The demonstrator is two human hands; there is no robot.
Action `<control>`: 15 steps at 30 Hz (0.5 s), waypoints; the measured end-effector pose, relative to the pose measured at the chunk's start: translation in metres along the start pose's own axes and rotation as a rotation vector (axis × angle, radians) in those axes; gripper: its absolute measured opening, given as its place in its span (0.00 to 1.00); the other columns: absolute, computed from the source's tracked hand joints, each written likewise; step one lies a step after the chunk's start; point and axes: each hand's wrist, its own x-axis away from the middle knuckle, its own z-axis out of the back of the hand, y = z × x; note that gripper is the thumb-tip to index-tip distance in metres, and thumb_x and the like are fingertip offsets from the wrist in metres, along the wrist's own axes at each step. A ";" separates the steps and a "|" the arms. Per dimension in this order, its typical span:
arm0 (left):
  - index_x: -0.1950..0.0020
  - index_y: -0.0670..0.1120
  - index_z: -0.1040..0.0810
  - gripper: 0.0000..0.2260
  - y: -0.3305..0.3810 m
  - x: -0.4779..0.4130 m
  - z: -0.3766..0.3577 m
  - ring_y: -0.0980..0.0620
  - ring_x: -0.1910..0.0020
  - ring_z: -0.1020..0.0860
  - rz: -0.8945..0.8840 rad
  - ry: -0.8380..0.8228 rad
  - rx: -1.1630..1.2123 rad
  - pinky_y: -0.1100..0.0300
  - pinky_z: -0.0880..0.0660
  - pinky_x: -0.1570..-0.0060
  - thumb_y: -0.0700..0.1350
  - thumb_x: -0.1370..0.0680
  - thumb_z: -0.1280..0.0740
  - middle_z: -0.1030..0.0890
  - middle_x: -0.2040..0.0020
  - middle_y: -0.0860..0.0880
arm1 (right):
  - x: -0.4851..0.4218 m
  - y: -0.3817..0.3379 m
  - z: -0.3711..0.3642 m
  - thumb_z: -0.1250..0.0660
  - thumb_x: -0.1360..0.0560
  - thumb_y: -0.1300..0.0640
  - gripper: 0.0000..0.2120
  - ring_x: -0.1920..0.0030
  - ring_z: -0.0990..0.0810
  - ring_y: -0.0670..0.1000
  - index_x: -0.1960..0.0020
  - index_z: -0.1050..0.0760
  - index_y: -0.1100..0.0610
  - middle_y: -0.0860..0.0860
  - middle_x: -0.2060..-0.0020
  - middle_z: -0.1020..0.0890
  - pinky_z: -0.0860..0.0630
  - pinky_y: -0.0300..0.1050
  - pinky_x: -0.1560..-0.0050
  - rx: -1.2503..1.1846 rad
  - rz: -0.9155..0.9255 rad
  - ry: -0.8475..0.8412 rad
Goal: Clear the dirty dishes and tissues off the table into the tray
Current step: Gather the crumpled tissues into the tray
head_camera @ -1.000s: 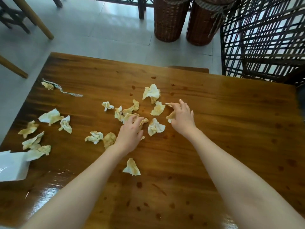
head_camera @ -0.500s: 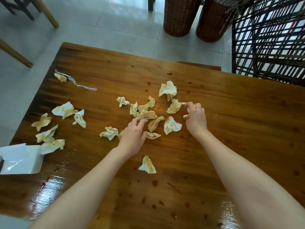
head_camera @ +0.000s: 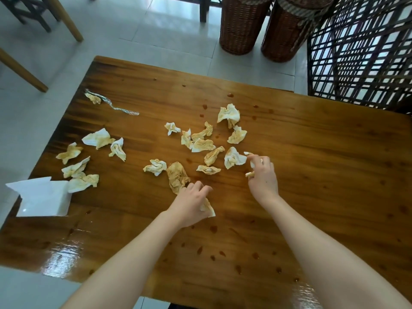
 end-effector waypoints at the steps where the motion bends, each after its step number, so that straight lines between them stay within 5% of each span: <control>1: 0.28 0.51 0.36 0.28 0.002 0.003 -0.002 0.49 0.40 0.31 -0.006 -0.011 -0.007 0.57 0.31 0.40 0.56 0.25 0.32 0.31 0.36 0.50 | 0.006 0.000 -0.001 0.35 0.28 0.71 0.27 0.43 0.29 0.53 0.32 0.31 0.53 0.54 0.40 0.28 0.24 0.46 0.46 -0.005 0.000 -0.007; 10: 0.41 0.46 0.29 0.10 0.015 0.011 -0.013 0.52 0.53 0.36 -0.069 -0.068 -0.033 0.61 0.33 0.54 0.37 0.21 0.37 0.33 0.40 0.46 | 0.047 0.009 -0.003 0.32 0.30 0.71 0.29 0.42 0.28 0.51 0.33 0.29 0.51 0.52 0.40 0.27 0.23 0.44 0.45 0.001 -0.018 -0.031; 15: 0.44 0.45 0.27 0.08 0.002 0.012 0.000 0.50 0.52 0.29 0.037 0.218 -0.063 0.60 0.29 0.53 0.37 0.22 0.37 0.27 0.44 0.47 | 0.056 0.010 0.001 0.32 0.30 0.72 0.30 0.43 0.28 0.51 0.33 0.29 0.51 0.52 0.41 0.27 0.24 0.42 0.47 -0.040 -0.061 -0.015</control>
